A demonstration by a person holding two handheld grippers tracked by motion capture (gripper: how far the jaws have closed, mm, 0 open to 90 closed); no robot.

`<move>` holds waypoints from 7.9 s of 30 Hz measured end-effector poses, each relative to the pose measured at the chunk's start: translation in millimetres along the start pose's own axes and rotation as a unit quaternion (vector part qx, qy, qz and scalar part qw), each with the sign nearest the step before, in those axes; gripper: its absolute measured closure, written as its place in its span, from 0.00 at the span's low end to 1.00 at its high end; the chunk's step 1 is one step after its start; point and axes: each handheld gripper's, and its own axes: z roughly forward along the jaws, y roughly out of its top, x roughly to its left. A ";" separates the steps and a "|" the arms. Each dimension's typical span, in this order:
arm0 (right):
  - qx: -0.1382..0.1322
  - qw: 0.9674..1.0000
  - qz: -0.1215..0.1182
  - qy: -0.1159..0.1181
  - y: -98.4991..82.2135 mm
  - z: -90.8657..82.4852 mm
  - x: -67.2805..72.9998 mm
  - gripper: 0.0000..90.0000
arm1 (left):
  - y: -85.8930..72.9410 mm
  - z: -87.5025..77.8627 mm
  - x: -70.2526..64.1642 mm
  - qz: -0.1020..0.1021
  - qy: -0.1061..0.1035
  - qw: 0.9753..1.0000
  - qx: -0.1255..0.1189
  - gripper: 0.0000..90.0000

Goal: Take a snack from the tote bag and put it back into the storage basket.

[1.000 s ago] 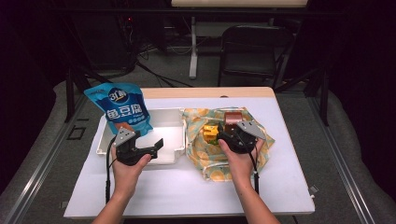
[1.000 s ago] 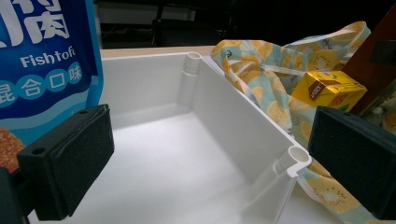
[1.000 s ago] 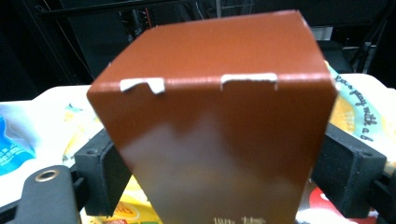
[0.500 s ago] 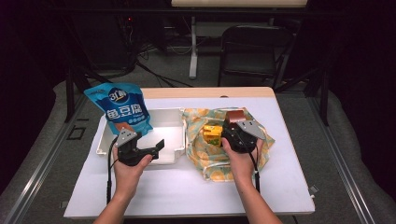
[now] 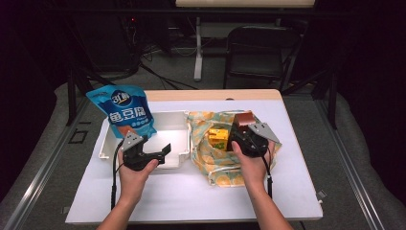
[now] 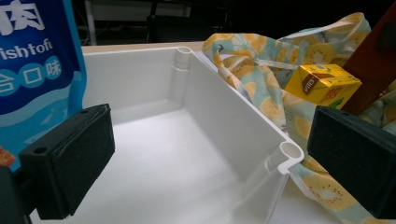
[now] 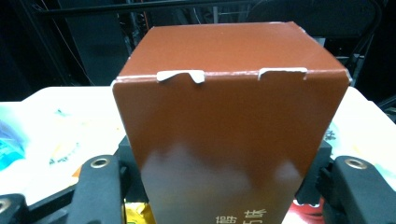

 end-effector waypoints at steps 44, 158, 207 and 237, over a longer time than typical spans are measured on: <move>-0.013 0.998 -0.016 0.056 32.6 -38.6 -4.2 0.42 | -2.8 6.5 -22.2 0.016 -0.035 0.999 0.005 0.01; 0.006 0.969 -0.009 0.249 30.8 -88.2 84.6 0.42 | -27.6 15.9 -106.7 0.118 -0.142 0.983 -0.004 0.28; -0.026 0.970 -0.031 0.240 28.9 -91.4 64.9 0.20 | -21.0 6.1 -68.9 0.104 -0.090 0.990 0.014 0.49; -0.012 0.987 -0.034 0.157 0.4 -94.2 -14.7 0.21 | -13.7 -8.4 -7.8 0.058 -0.026 0.998 0.021 0.49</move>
